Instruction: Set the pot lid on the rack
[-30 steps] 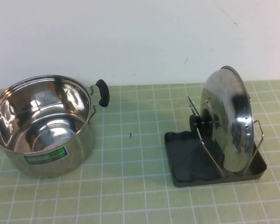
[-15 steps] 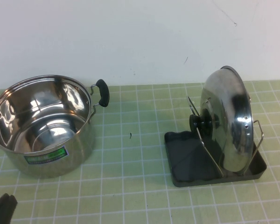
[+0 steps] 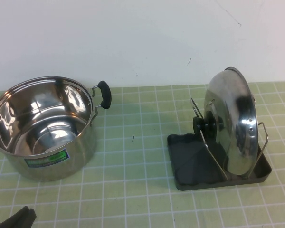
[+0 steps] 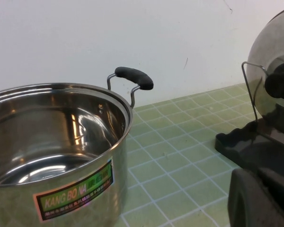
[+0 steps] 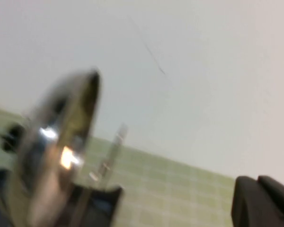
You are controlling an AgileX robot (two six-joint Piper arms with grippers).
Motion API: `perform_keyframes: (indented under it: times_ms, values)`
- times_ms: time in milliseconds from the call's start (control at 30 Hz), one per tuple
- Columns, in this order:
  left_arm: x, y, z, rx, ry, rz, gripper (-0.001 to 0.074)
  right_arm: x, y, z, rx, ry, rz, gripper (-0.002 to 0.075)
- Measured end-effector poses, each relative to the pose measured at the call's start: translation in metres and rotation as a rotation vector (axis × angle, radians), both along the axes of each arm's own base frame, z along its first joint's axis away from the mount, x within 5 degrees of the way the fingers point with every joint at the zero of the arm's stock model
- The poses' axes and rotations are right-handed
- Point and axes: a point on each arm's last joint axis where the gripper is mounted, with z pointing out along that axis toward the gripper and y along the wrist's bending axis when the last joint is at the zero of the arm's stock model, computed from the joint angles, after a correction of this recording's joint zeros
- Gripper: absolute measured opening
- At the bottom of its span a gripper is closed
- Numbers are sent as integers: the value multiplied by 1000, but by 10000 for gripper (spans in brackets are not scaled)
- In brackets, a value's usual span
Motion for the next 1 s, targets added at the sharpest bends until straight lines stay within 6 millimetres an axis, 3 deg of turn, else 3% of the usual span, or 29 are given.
perform_keyframes:
  times_ms: [133,333,633,1000]
  values:
    - [0,-1,0,4,0,-7,-1,-7,-12,-31,-46,60,-157,-1]
    - [0,-1,0,2,2,-12,-1,-15,-18,-76,41,137,-259,-1]
    - [-1,-1,0,-9,8,-13,-1,-20,-14,-81,159,168,-195,-1]
    - [-1,-1,0,-13,11,-13,-1,-23,-18,-89,218,257,-258,-1]
